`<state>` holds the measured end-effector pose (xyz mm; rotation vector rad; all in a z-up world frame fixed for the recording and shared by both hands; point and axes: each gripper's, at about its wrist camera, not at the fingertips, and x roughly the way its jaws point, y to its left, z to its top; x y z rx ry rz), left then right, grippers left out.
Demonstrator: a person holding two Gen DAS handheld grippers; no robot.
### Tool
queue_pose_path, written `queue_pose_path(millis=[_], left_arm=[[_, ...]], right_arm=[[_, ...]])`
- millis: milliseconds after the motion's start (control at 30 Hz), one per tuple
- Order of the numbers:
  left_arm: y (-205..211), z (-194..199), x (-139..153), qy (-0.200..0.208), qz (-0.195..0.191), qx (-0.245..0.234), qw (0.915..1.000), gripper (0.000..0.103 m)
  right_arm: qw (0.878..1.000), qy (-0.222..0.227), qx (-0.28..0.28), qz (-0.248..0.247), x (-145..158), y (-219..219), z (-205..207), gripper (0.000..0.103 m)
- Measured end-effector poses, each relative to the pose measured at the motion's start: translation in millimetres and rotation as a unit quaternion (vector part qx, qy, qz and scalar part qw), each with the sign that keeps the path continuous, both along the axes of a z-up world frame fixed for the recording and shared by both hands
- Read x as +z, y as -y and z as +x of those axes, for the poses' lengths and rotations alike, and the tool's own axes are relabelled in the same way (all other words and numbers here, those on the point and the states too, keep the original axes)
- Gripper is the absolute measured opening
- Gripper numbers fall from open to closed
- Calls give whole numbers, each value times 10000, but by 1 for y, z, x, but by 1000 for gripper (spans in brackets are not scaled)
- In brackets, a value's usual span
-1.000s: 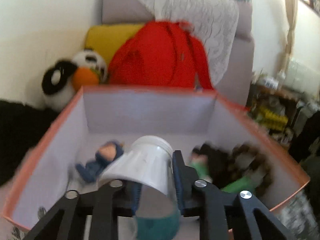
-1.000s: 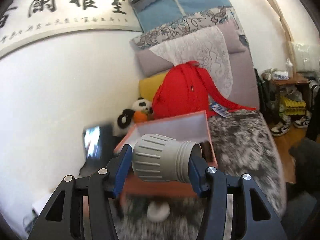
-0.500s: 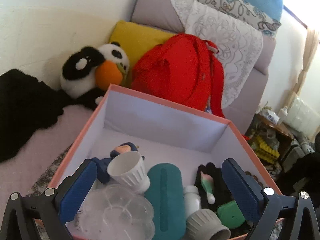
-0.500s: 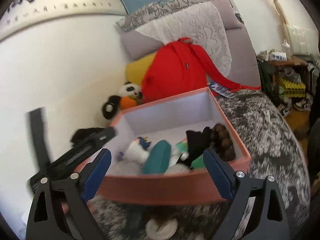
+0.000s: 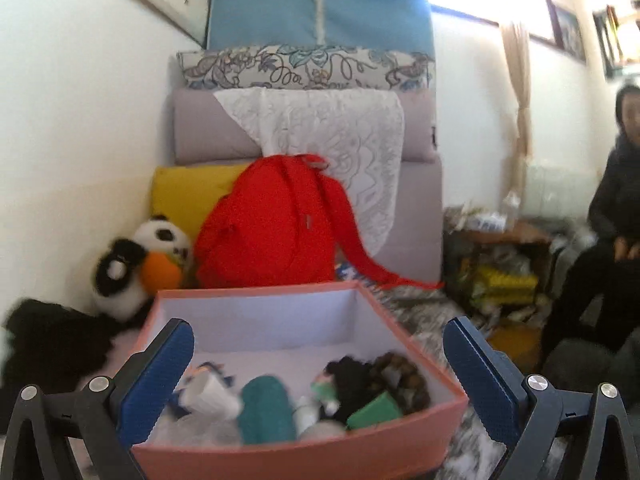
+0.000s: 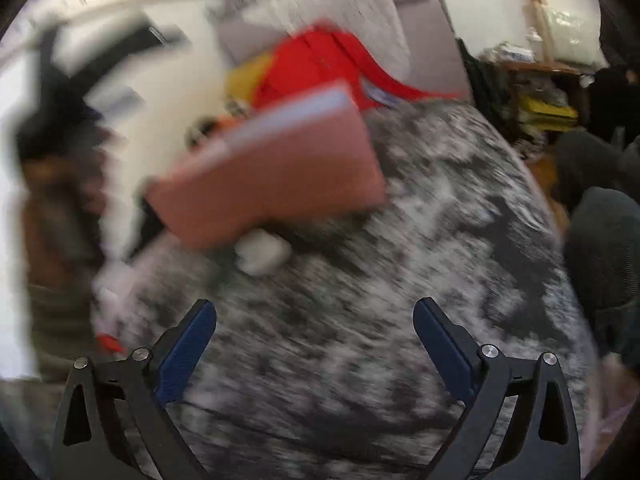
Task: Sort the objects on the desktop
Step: 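Move both grippers back toward the red cone on the bed, then grasp the red cone with the left gripper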
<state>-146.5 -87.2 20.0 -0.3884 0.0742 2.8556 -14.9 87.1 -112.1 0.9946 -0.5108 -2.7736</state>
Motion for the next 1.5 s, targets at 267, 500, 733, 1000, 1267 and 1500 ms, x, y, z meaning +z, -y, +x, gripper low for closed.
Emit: queue_pose_path(millis=[267,500,733,1000,1267,1500], left_arm=[[92,66,-124,1601,-718,2325,9566,103],[187,73,-199,3077,-82,3264,8937,103],[201,61,-208,3060,331,2865,9073,88],[197,79,-191,2717,767,1844,9414,55],[124,34,-139,1889,484,915,9765,56],[93,-25,-134,1398,424,633,9872,56]], right_arm=[[9991,-179,311,239,-3,17,-3,101],[9923,-438,831,808,6,47,10,101],[9863,-617,908,1228,10,55,24,101],[9882,-610,799,1159,12,49,25,101],[9934,-539,790,639,16,48,4,101],[9997,24,244,-25,-2,56,-86,101]])
